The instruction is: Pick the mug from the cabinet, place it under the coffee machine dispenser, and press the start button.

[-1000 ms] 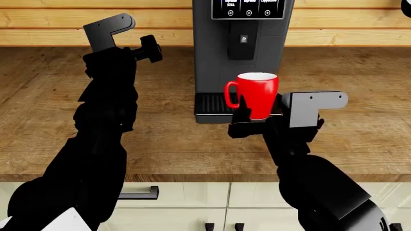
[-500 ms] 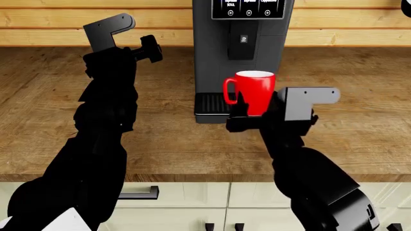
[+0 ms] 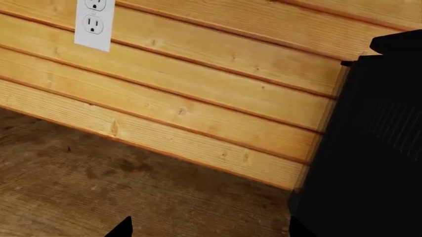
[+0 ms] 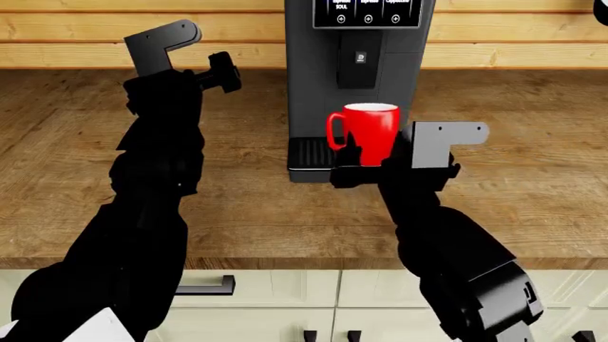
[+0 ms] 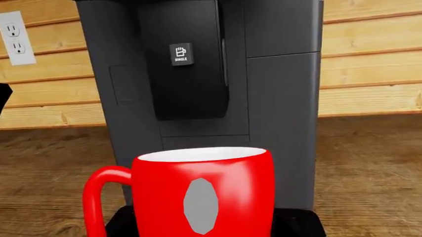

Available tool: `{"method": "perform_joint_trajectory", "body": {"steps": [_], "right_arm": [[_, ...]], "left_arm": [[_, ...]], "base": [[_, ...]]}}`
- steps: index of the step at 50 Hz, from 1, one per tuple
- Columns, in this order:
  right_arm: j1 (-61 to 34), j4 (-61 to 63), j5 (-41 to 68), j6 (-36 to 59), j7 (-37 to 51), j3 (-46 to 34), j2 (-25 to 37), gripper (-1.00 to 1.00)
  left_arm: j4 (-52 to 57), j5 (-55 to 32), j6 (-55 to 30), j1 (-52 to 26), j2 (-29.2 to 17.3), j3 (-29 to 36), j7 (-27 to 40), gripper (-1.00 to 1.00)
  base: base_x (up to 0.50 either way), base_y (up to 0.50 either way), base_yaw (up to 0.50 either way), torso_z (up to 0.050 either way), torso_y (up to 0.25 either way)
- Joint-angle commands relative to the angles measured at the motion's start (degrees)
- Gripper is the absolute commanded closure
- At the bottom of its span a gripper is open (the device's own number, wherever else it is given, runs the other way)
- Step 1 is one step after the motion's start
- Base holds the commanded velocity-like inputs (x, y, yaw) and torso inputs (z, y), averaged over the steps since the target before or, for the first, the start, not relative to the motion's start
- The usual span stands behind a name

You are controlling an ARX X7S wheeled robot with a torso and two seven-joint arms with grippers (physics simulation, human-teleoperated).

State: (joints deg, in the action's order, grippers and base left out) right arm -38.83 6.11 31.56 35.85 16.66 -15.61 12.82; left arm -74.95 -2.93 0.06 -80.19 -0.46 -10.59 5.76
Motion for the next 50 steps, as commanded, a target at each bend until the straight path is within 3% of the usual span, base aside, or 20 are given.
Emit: {"method": "perform_joint_trajectory", "body": {"steps": [1, 50], "right_arm": [[-1.9, -2.9, -2.2, -1.4, -1.9, -0.7, -0.7, 1.0], [-11.1, -26.7, -5.6, -11.7, -6.5, -3.5, -5.2, 1.0]], "left_arm": [[0.0, -0.1, 0.1, 0.0, 0.0, 0.3, 0.0, -1.0], [0.0, -0.2, 0.1, 0.1, 0.0, 0.9, -0.1, -1.0]], "base": [[0.0, 0.0, 0.0, 0.0, 0.0], [0.0, 0.0, 0.0, 0.0, 0.0]]}}
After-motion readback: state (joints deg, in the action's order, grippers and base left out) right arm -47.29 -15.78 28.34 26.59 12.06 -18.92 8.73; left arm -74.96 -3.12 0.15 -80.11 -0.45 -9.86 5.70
